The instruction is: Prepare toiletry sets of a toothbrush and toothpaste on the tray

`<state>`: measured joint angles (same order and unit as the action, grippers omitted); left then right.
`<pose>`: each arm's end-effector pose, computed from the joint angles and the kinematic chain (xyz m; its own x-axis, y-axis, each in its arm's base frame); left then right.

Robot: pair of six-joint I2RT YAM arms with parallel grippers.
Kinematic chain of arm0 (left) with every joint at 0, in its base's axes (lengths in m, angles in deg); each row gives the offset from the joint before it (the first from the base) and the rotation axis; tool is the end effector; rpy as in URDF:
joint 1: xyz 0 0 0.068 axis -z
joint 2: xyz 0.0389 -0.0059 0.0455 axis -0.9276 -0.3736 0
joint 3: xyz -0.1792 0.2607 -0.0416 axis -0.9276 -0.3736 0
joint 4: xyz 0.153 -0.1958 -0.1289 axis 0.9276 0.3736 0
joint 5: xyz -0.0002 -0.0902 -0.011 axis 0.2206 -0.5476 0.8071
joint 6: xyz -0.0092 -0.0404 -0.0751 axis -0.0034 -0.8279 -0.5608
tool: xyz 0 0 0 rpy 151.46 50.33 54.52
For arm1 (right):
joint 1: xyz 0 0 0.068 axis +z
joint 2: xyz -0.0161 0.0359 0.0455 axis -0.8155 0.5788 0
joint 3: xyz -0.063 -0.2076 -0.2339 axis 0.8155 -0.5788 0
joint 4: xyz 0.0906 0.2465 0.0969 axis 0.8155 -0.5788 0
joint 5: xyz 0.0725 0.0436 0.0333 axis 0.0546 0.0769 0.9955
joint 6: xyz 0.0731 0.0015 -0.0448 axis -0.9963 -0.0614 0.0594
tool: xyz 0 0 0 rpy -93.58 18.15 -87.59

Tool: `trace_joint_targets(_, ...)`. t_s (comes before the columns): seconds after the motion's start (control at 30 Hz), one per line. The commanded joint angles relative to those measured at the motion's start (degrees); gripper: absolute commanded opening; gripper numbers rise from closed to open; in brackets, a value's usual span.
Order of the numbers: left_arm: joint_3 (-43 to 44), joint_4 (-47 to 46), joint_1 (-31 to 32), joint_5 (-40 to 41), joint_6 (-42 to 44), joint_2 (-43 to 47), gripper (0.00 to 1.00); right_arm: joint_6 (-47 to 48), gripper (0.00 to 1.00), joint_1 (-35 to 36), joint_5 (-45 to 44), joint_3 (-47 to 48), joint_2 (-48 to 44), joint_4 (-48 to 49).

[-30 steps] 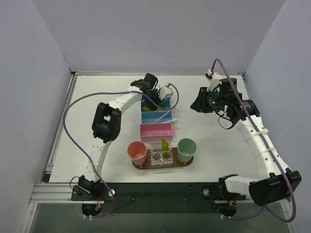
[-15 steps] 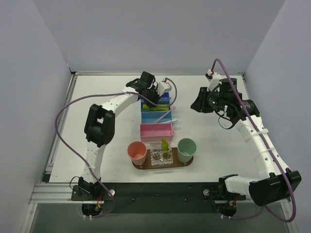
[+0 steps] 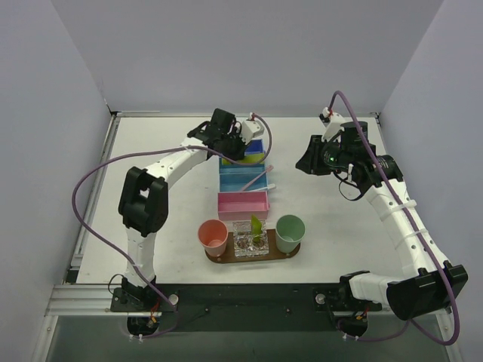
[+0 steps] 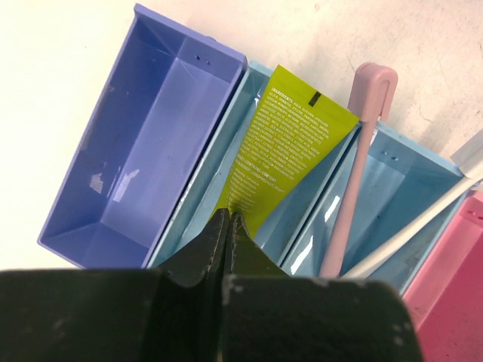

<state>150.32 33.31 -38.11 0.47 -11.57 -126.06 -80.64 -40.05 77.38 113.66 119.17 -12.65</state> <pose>0.4577 -0.2904 0.2645 -0.3090 0.6061 -0.7329 0.8488 0.5234 0.0750 0.2891 0.1100 0.4226 -0.5168 0.0743 -0.8529 -0.5166 0.7673 0.3799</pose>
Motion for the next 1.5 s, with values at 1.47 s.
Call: trace_joint_targets(1.47, -33.0, -37.6, 2.8, -9.1, -22.6, 34.9, 0.00, -13.9, 0.27, 6.4, 14.8, 11.6, 19.7, 15.1)
